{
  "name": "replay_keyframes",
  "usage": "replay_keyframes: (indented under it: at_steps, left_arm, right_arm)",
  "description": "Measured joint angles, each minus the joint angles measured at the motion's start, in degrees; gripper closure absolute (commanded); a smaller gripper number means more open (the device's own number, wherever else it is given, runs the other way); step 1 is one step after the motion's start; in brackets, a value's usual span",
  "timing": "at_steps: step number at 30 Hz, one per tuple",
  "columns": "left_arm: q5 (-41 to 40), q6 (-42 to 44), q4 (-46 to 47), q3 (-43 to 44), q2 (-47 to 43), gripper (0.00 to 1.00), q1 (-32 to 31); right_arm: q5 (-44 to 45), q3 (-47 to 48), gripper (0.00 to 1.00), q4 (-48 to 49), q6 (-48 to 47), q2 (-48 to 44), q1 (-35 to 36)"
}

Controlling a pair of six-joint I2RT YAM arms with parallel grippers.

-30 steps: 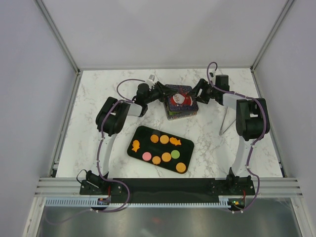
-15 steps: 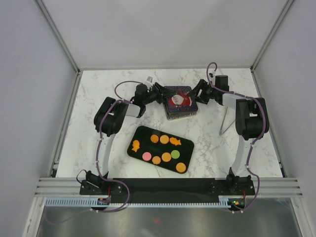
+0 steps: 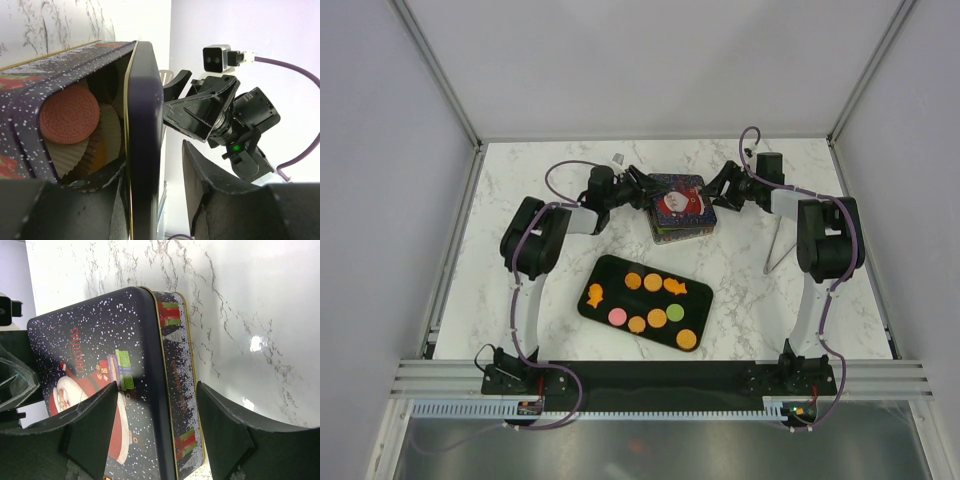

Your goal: Pack the cookies

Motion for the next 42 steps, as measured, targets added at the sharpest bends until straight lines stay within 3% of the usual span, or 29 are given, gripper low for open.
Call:
replay_keyframes:
  at_steps: [16,42]
  left_arm:
    - [-0.09,6.88,-11.41,0.13,-2.73,0.53,0.15]
    - [-0.07,10.95,-16.33,-2.95,-7.72,0.53,2.75]
  right_arm:
    - [-0.17,0.02,0.28,0.0,0.0,0.24,0.0]
    - [0.09,0.2,0.3,-0.07,-0.42,0.28,0.79]
